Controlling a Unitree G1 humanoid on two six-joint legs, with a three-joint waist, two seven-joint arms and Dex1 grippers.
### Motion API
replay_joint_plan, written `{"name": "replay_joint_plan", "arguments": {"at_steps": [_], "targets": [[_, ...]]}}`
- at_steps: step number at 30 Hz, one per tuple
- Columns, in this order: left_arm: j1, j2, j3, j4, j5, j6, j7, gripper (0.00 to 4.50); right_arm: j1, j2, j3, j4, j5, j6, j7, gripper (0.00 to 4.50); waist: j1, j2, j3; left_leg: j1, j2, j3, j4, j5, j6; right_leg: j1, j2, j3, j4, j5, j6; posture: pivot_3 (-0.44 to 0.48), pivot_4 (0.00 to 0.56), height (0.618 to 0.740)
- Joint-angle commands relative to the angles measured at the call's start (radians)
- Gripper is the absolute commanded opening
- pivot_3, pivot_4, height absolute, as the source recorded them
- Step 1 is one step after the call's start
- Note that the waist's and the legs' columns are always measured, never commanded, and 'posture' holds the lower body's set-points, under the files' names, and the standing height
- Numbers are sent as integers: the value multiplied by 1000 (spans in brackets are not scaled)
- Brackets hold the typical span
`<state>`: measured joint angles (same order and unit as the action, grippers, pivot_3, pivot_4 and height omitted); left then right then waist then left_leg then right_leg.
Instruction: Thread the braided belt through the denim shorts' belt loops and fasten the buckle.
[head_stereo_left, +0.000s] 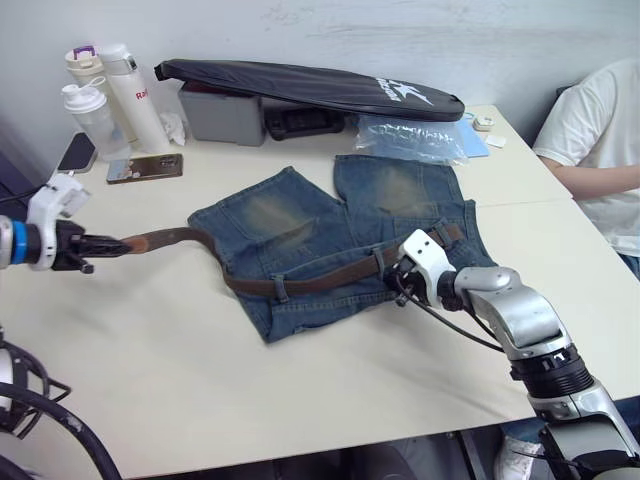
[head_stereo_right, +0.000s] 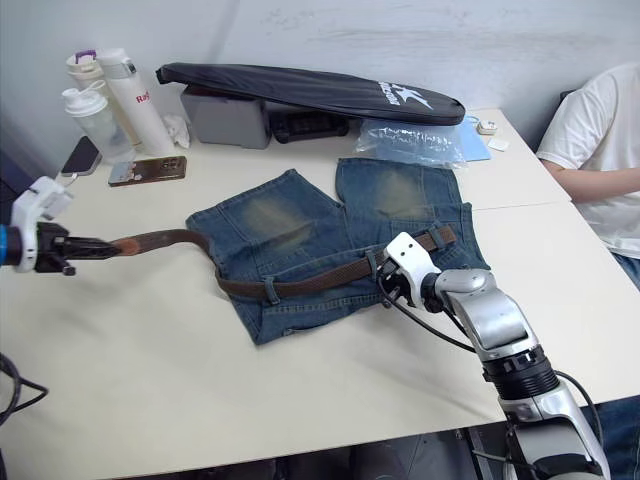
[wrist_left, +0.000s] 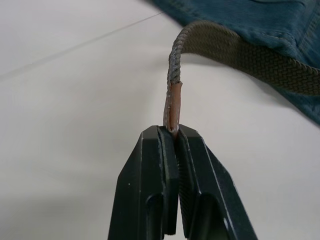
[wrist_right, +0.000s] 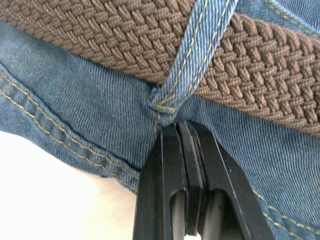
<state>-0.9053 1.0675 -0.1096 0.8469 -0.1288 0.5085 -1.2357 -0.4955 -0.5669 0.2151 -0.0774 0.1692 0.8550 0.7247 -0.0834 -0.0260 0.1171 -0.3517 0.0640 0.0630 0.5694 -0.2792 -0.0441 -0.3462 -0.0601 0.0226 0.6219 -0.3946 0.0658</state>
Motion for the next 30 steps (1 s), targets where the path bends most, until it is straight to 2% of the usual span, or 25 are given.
{"name": "replay_joint_plan", "arguments": {"at_steps": [1,4,9,13,15,17,19,23,24,27,30], "targets": [[-46,-43,10,62,51,-203,37,61,64,15,40,11,1,66,-10,0,0,1,0,0,0,0,0,0,0,0,0,0,0,0,0,0,150,740],[-110,-91,18,148,65,-219,26,61,86,11,30,-22,5,84,-20,0,7,1,0,0,0,-1,1,0,1,0,0,-3,0,1,2,0,150,740],[-209,-110,53,275,77,-246,52,1940,111,4,11,-68,15,113,-32,0,13,1,1,-1,0,-2,6,-2,4,2,0,-4,2,2,3,0,150,740],[-269,-90,102,344,90,-325,194,3738,126,-10,0,-104,26,132,-26,0,23,1,1,-1,-1,-1,8,-5,9,3,1,-5,1,2,5,0,150,740],[-287,-77,127,354,84,-347,213,4420,128,-23,-7,-128,38,135,-12,0,28,1,1,-1,-1,-1,8,-5,10,3,1,-5,2,3,5,0,150,740],[-294,-67,148,355,79,-362,207,4420,124,-42,-15,-157,49,140,1,0,32,1,3,-1,-1,-1,9,-5,10,3,1,-6,4,3,5,0,150,740],[-286,-64,166,330,63,-369,149,4420,114,-74,-28,-204,67,123,34,0,33,3,5,-1,-1,-1,9,-5,10,4,0,-8,4,3,6,0,150,740],[-209,-81,187,194,-10,-297,-73,4420,101,-172,-66,-318,106,19,145,0,44,9,15,-3,-2,-2,11,-5,10,4,0,-9,3,3,7,0,150,740],[-174,-87,189,133,-35,-257,-122,4420,95,-185,-87,-337,122,21,157,0,46,11,16,-3,-2,-1,12,-5,10,4,0,-9,3,4,7,0,150,740],[-6,-74,172,-236,-210,110,-299,4420,78,-235,-153,-390,183,58,194,0,48,15,19,-3,-2,-2,12,-5,9,5,1,-8,4,4,8,0,150,740],[130,-67,169,-528,-301,248,-311,4420,65,-280,-230,-425,265,130,219,0,48,15,21,-4,-1,-3,14,-4,9,6,1,-8,4,4,8,0,150,740]]}}
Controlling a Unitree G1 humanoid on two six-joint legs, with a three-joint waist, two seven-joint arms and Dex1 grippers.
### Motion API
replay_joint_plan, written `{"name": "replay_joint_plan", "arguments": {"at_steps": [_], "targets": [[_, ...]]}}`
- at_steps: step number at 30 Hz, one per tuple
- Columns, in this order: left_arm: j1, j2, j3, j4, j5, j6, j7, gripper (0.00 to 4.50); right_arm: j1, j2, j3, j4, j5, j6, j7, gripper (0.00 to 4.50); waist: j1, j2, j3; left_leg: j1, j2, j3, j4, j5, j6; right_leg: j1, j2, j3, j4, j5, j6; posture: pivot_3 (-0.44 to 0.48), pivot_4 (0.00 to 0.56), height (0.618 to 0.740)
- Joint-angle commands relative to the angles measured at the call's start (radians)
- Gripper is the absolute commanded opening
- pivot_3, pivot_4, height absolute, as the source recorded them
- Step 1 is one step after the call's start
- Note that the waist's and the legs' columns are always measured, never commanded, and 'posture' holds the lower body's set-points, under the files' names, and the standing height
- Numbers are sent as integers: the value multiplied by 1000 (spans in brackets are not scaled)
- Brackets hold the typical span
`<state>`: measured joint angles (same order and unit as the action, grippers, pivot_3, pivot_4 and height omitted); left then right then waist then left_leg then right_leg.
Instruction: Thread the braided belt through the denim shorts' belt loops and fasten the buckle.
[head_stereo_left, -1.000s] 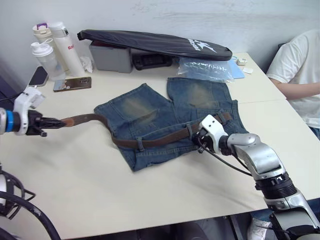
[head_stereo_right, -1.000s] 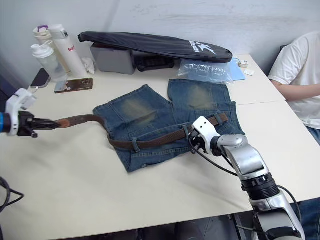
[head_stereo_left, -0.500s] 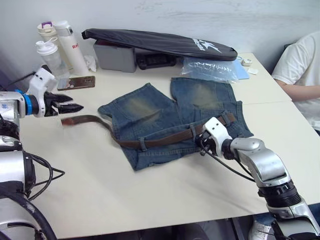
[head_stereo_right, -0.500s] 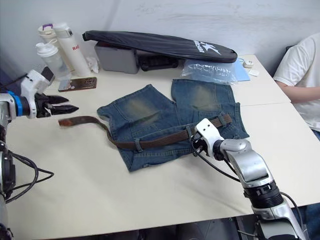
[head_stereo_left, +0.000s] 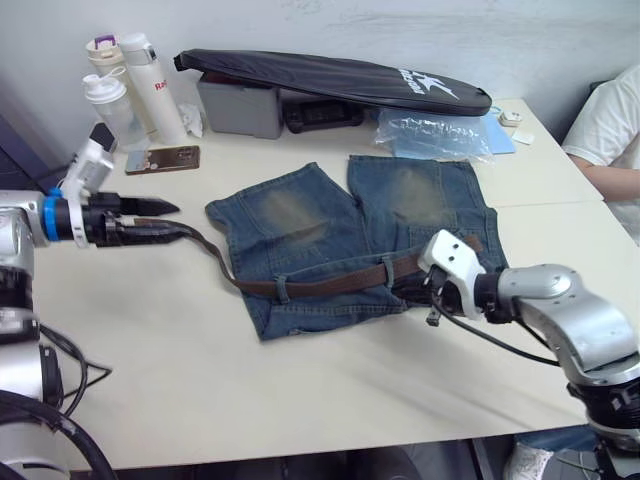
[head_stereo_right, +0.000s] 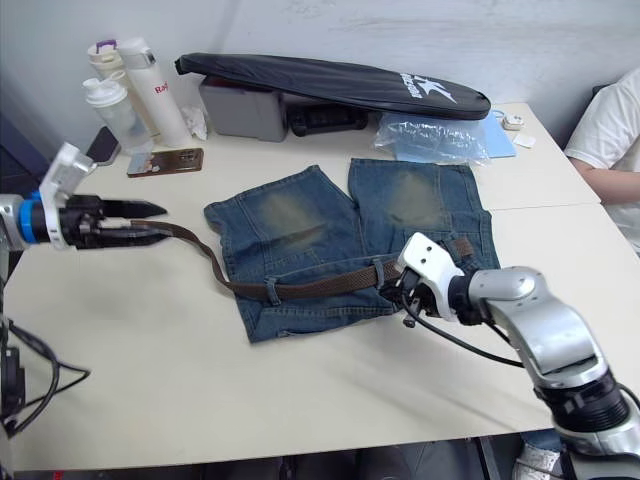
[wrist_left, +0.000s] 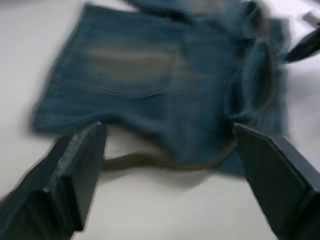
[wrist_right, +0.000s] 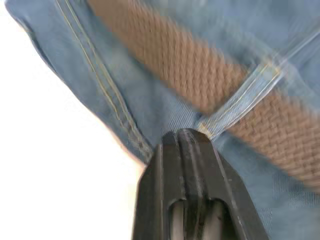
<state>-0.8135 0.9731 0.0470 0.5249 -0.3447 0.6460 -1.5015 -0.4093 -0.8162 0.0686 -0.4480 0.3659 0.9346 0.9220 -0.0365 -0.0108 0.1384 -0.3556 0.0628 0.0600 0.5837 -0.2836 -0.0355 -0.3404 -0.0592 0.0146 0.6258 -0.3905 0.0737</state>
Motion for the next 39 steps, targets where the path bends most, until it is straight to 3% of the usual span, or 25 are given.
{"name": "replay_joint_plan", "arguments": {"at_steps": [1,3,6,10,13,17,24,30,39], "targets": [[61,24,14,-268,-103,134,-24,4420,-27,-36,-112,-61,93,76,16,0,1,-1,0,0,0,-1,1,0,0,1,0,0,0,0,0,0,150,740],[81,-10,14,-369,-132,169,37,4420,-51,-32,-206,-65,179,152,11,0,4,0,1,0,0,-1,1,0,0,2,0,0,-3,1,2,0,150,740],[107,-42,-7,-452,-143,188,86,4500,-17,-88,-310,-82,258,211,38,964,11,3,2,0,-1,-1,3,0,1,4,0,1,-6,2,4,0,150,740],[135,-80,-50,-558,-148,233,157,4500,99,-201,-389,-77,266,196,75,2905,14,4,2,-1,-1,-1,3,0,2,5,1,2,-12,4,7,0,150,740],[137,-147,-122,-569,-72,232,284,4500,158,-280,-393,5,173,85,61,4397,12,6,2,-3,-2,2,5,0,3,5,2,5,-15,6,11,0,150,740],[116,-273,-164,-530,-43,306,445,4500,93,-275,-303,199,44,-52,-35,4469,10,5,3,-2,-3,6,9,1,7,6,3,14,-18,8,15,0,150,740],[39,-366,-234,-409,-1,334,528,4500,-129,-139,-157,475,-29,-116,-87,4469,8,7,5,0,1,8,11,5,-1,2,18,34,-17,10,19,0,150,740],[-13,-387,-279,-348,3,397,529,4500,-319,-33,-67,779,-124,-240,-111,4469,7,9,5,1,0,9,12,6,-4,-1,20,44,-15,11,20,0,150,740],[9,-365,-297,-394,-13,466,525,4500,-450,70,-15,1131,-181,-405,19,4469,6,10,5,2,0,11,13,6,-5,-1,20,45,-13,12,21,0,150,740]]}}
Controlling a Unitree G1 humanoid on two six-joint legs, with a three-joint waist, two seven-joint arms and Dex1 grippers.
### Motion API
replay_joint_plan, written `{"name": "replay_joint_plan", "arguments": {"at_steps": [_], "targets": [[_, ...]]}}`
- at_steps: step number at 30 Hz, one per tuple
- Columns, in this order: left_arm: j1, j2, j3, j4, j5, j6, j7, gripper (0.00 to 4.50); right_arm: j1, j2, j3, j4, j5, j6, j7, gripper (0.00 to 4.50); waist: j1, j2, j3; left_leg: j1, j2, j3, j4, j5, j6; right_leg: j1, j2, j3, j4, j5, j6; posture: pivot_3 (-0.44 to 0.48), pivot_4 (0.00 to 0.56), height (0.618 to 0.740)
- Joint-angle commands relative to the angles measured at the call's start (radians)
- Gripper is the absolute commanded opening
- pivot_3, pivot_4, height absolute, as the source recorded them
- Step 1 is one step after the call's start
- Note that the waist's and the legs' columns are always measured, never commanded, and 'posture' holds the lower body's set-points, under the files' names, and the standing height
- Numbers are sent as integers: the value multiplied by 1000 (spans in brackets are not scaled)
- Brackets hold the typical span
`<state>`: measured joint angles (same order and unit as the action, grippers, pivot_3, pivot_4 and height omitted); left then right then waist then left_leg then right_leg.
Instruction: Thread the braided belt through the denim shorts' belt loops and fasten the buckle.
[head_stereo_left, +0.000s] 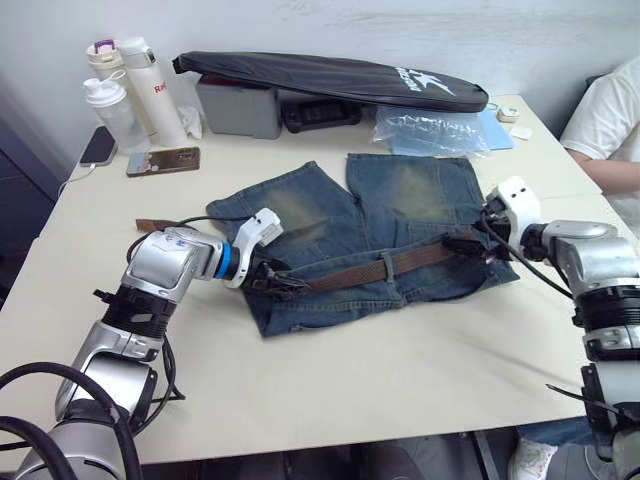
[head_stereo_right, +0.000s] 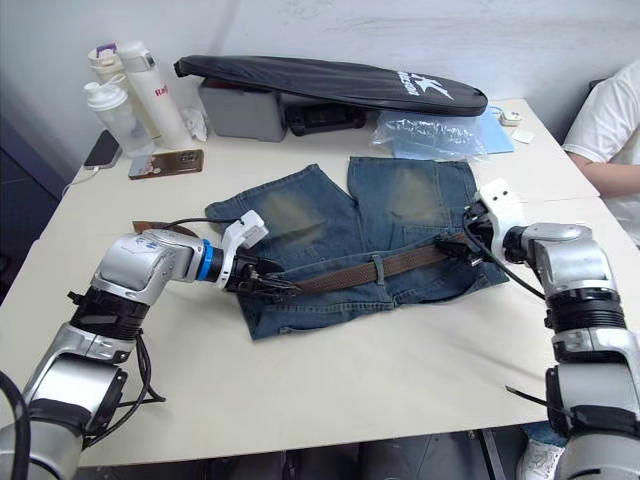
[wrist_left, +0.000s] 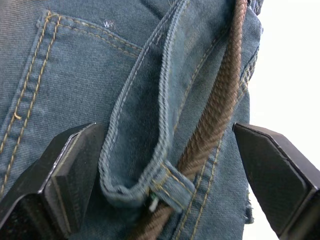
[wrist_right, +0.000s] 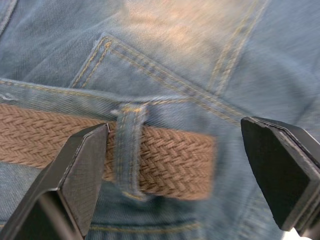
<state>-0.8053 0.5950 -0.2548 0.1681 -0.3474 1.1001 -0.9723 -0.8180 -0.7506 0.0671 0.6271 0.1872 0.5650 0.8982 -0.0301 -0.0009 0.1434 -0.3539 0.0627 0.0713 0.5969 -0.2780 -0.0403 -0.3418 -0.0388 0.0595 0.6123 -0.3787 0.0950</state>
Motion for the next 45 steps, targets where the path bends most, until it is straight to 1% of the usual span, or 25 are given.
{"name": "replay_joint_plan", "arguments": {"at_steps": [1,3,4,5,7,9,10,11,12,13,14,15,16,20,23,26,29,32,34,36,37,38,39,42,45], "targets": [[1,15,0,-40,-13,22,-8,4500,-46,9,-3,80,-11,-33,66,4469,0,0,0,0,0,0,0,0,0,0,0,0,0,0,0,0,150,740],[7,20,-11,-49,-17,37,-14,4500,-53,21,18,137,-30,-27,98,4469,0,1,0,0,0,0,0,0,0,0,0,0,1,0,0,0,150,740],[10,24,-18,-56,-16,39,-19,4098,-55,24,24,159,-41,-36,106,4089,0,1,0,0,0,0,1,0,0,0,0,0,2,0,0,0,150,740],[14,27,-23,-62,-15,39,-21,3949,-57,26,26,173,-50,-48,111,3943,0,1,0,0,0,0,1,0,0,1,0,0,2,0,0,0,150,740],[26,38,-29,-78,-17,28,-32,3245,-52,21,23,159,-52,-57,134,3208,0,1,0,1,0,0,1,0,-1,1,0,0,3,0,0,0,150,740],[35,43,-26,-90,-20,22,-35,2273,-43,13,15,122,-45,-61,155,2184,-1,1,0,1,0,0,1,0,-1,2,0,0,3,0,0,0,150,740],[38,44,-24,-93,-19,17,-34,1994,-37,10,10,104,-40,-61,164,1873,-1,1,0,1,1,0,1,-1,-2,2,0,0,3,0,0,0,150,740],[39,50,-23,-96,-16,-4,-42,1562,-24,4,-1,73,-33,-75,168,1415,-1,1,0,1,1,0,1,-1,-2,1,1,0,2,0,0,0,150,740],[37,53,-12,-93,-11,-38,-45,996,5,-7,-16,11,-21,-102,178,857,0,1,0,1,1,0,1,-1,-2,2,1,0,3,0,0,0,150,740],[36,54,-4,-90,-8,-63,-46,789,26,-15,-27,-34,-13,-121,184,649,1,1,0,1,1,0,1,-1,-2,2,1,0,3,0,0,0,150,740],[36,59,-2,-88,-3,-98,-57,372,59,-24,-40,-103,0,-129,191,504,2,1,0,1,1,0,1,-1,-3,2,1,0,3,0,0,0,150,740],[39,67,-4,-89,1,-134,-72,160,94,-31,-52,-175,13,-124,195,504,2,1,0,1,1,0,1,-1,-3,2,1,0,2,0,0,0,150,740],[42,74,-8,-91,3,-158,-84,160,118,-35,-60,-224,22,-116,195,504,2,1,0,1,1,0,1,-1,-3,1,1,0,3,0,0,0,150,740],[94,118,5,-130,-7,-297,-169,160,342,-60,-113,-548,43,-228,185,504,2,2,-1,1,2,0,1,-2,-4,2,6,0,2,0,1,0,150,740],[151,152,3,-175,10,-462,-242,160,473,-31,-179,-709,55,-331,128,504,2,1,-1,1,3,0,1,-3,-6,2,10,1,0,0,1,0,150,740],[211,167,7,-209,25,-591,-276,160,598,-9,-217,-790,-2,-545,74,504,2,2,-1,2,3,0,-1,-3,-6,3,10,2,-2,0,1,0,150,740],[284,160,19,-266,46,-703,-258,160,700,11,-273,-801,-80,-847,2,504,2,1,-1,2,3,1,0,-4,-6,4,10,3,-2,0,1,0,150,740],[388,165,29,-381,50,-776,-246,160,851,12,-335,-721,-140,-1178,-31,504,4,1,-1,2,3,1,0,-4,-4,4,10,5,-2,1,1,0,150,740],[461,202,13,-421,110,-901,-263,160,950,-6,-373,-634,-158,-1399,-36,504,5,0,-1,2,2,1,0,-5,-3,6,10,8,-5,1,1,0,150,740],[526,236,-2,-435,163,-1014,-279,160,1014,-37,-390,-513,-189,-1618,-50,504,1,-1,0,7,2,3,0,-8,2,14,9,16,-10,0,0,0,150,740],[550,250,-10,-434,183,-1062,-289,160,1031,-51,-389,-454,-204,-1706,-62,504,-2,-5,3,12,3,7,-3,-9,4,19,10,24,-14,0,0,0,150,740],[565,259,-15,-430,198,-1095,-295,160,1040,-64,-381,-408,-212,-1767,-72,504,-4,-6,6,17,3,11,-4,-12,9,23,10,29,-16,-2,-3,0,150,740],[576,267,-21,-425,212,-1126,-301,160,1047,-76,-371,-361,-225,-1832,-84,504,-8,-6,6,19,3,15,-5,-14,13,31,10,31,-21,-5,-7,0,150,740],[598,281,-34,-433,216,-1149,-322,160,1050,-98,-348,-222,-294,-1978,-126,504,-23,-7,7,29,3,18,-5,-16,14,40,7,37,-22,-13,-23,0,150,740],[626,291,-42,-464,206,-1145,-334,160,1041,-106,-364,-79,-379,-2076,-165,504,-29,-9,8,35,3,19,-4,-18,14,45,8,43,-22,-13,-23,0,150,740]]}}
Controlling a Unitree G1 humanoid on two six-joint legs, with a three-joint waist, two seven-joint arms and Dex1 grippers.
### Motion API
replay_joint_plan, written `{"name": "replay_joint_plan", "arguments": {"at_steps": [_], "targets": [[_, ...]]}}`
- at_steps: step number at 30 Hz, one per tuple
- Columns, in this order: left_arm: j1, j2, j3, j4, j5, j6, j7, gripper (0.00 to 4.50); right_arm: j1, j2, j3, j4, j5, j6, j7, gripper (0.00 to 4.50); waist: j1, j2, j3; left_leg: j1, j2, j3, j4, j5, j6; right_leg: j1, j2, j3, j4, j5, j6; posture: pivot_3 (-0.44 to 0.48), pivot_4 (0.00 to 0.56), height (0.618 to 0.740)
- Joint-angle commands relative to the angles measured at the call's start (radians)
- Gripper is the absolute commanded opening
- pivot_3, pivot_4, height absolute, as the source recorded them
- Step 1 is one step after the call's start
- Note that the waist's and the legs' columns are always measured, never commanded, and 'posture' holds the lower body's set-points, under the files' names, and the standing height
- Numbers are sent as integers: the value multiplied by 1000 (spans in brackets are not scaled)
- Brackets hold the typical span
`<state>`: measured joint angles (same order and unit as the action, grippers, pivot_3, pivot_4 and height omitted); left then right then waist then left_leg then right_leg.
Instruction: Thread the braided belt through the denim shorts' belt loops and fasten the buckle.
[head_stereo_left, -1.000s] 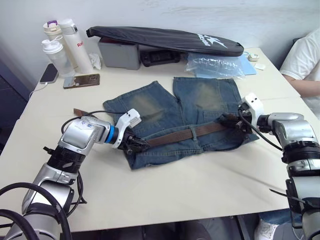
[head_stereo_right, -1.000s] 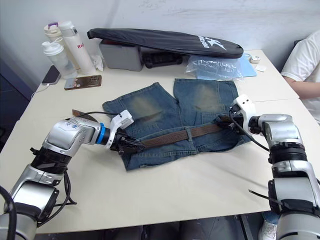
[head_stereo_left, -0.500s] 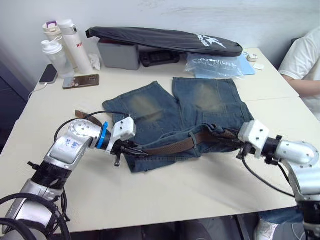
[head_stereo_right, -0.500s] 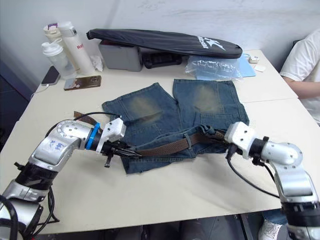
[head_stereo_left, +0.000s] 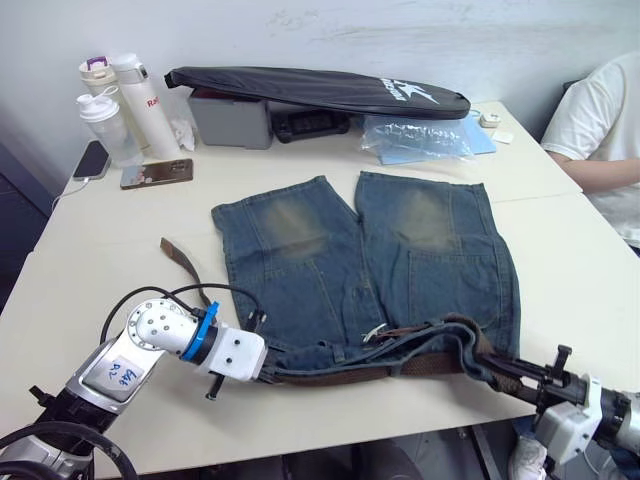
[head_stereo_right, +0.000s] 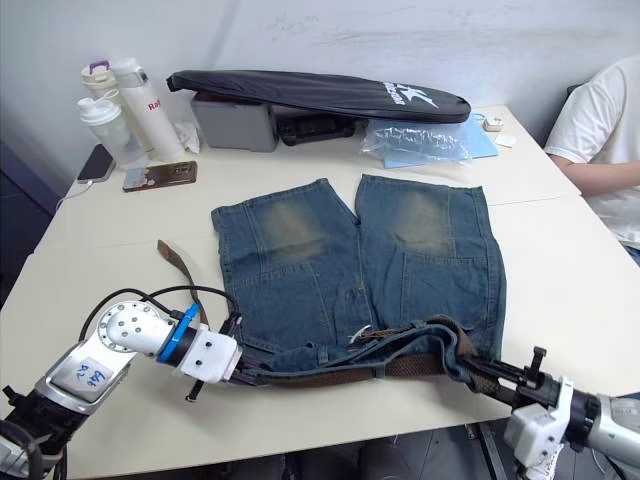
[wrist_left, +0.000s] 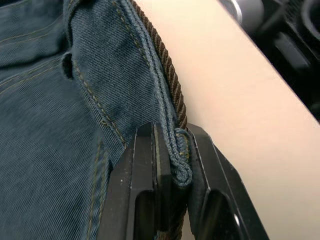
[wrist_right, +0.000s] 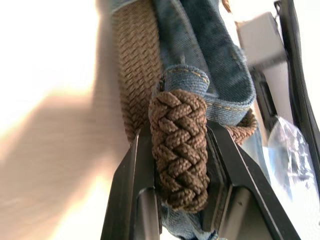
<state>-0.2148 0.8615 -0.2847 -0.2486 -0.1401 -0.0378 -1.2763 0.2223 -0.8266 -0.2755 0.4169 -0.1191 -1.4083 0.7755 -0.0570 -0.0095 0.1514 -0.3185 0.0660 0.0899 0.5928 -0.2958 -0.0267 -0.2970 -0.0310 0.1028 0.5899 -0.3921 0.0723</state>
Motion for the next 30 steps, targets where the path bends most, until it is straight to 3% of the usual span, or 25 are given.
{"name": "replay_joint_plan", "arguments": {"at_steps": [1,5,9,13,14,18,19,25,30], "targets": [[46,31,-13,-55,-1,-8,-34,160,2,-35,-26,173,-101,-128,-54,504,-3,-1,0,2,0,1,1,-1,-1,2,0,2,-1,0,0,0,150,740],[81,71,-23,-65,25,-26,-51,160,7,-60,-37,308,-181,-194,-113,504,-2,-1,1,5,0,2,4,-6,0,6,1,8,-3,0,1,0,150,740],[85,79,-24,-56,23,-27,-47,160,27,-89,-43,366,-244,-206,-184,2390,-4,-2,1,6,0,3,4,-6,1,7,1,10,-4,-1,0,0,150,740],[103,103,-11,-23,-15,-7,-80,2031,63,-126,-94,440,-330,-206,-263,4268,-6,-10,4,15,0,3,4,-11,5,16,1,11,-5,-2,-3,0,150,740],[107,109,-8,-19,-23,0,-89,2424,69,-133,-99,449,-347,-206,-282,4500,-6,-11,4,20,0,3,4,-13,6,23,1,11,-7,-4,-5,0,150,740],[112,152,74,8,-179,156,-145,4232,95,-185,-114,530,-368,-187,-371,4500,-6,-12,6,20,-2,3,5,-16,10,25,-4,9,-8,-6,-10,0,150,740],[102,171,101,5,-244,237,-165,4436,95,-197,-117,547,-366,-173,-395,4500,-9,-12,6,20,-2,3,5,-16,10,25,-5,7,-8,-6,-10,0,150,740],[-2,239,244,49,-588,703,-230,4436,72,-263,-76,644,-287,-96,-485,4500,-34,-7,9,20,-3,3,6,-16,9,25,-4,6,-6,-7,-8,0,150,740],[-200,168,322,174,-673,867,-139,4436,29,-296,-32,627,3,8,-407,4500,-39,-7,11,20,-2,1,9,-17,7,25,0,7,-5,-8,8,0,150,740]]}}
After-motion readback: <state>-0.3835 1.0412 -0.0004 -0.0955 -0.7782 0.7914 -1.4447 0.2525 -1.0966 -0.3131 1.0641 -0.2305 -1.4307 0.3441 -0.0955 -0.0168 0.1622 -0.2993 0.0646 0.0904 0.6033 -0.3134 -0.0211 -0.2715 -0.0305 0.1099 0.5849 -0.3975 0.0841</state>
